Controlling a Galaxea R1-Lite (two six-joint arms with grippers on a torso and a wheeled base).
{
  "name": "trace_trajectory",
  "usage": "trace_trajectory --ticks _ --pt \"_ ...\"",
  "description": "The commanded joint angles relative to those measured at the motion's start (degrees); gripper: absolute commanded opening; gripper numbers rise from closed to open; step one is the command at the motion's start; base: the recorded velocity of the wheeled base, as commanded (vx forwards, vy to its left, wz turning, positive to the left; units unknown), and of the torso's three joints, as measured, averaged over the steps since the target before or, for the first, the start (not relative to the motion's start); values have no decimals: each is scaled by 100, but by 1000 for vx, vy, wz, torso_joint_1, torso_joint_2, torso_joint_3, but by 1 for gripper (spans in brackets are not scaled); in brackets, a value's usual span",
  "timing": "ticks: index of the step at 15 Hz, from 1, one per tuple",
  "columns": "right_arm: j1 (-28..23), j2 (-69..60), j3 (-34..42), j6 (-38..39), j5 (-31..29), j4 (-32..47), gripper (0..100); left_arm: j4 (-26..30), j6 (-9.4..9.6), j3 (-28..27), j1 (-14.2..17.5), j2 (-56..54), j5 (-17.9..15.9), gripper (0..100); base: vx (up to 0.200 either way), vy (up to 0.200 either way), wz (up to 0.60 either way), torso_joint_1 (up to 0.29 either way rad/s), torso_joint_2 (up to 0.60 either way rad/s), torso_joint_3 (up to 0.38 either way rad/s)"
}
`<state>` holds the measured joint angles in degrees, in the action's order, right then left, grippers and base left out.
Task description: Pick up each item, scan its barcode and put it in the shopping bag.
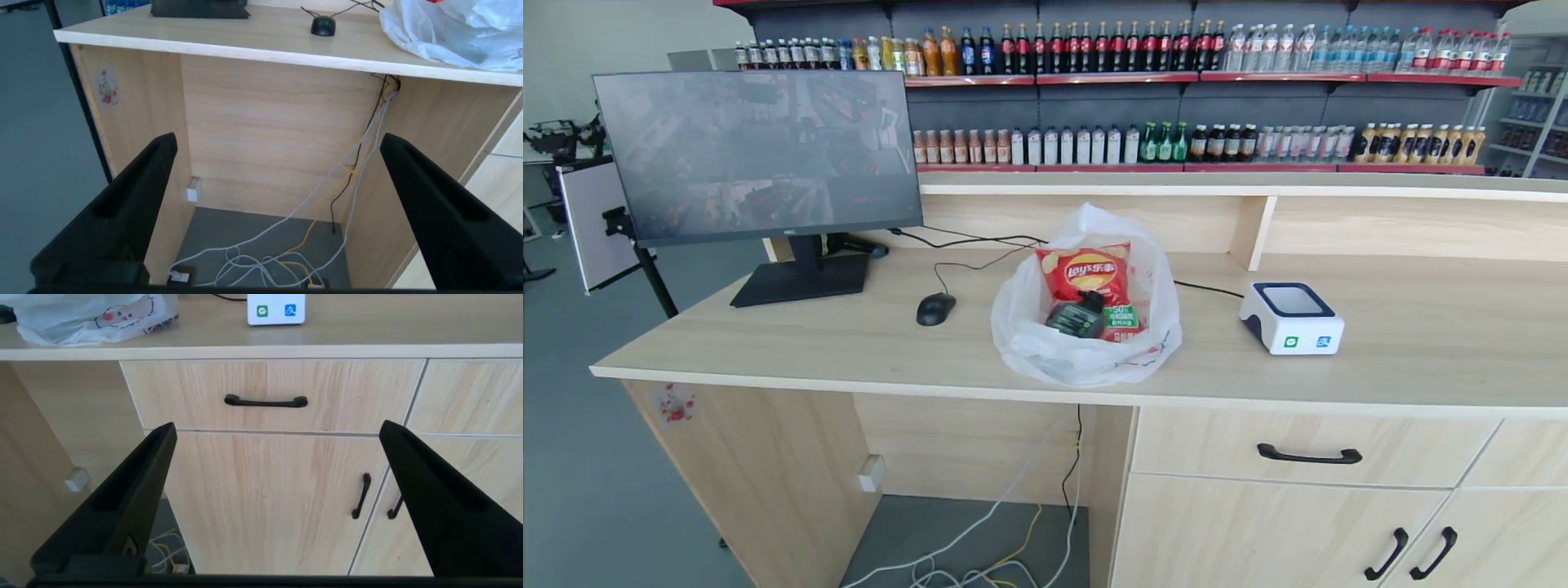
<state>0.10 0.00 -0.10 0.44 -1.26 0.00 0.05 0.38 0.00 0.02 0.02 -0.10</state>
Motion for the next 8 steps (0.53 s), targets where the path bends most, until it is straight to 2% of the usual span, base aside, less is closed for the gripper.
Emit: trace_trajectory --ticks 1,8 --pt "-1 9 1 9 3 0 100 4 -3 0 -2 -2 1 100 0 -200 0 -12 -2 7" --pt "-1 9 1 26 3 0 100 4 6 0 -2 -2 1 100 0 -200 0 6 5 2"
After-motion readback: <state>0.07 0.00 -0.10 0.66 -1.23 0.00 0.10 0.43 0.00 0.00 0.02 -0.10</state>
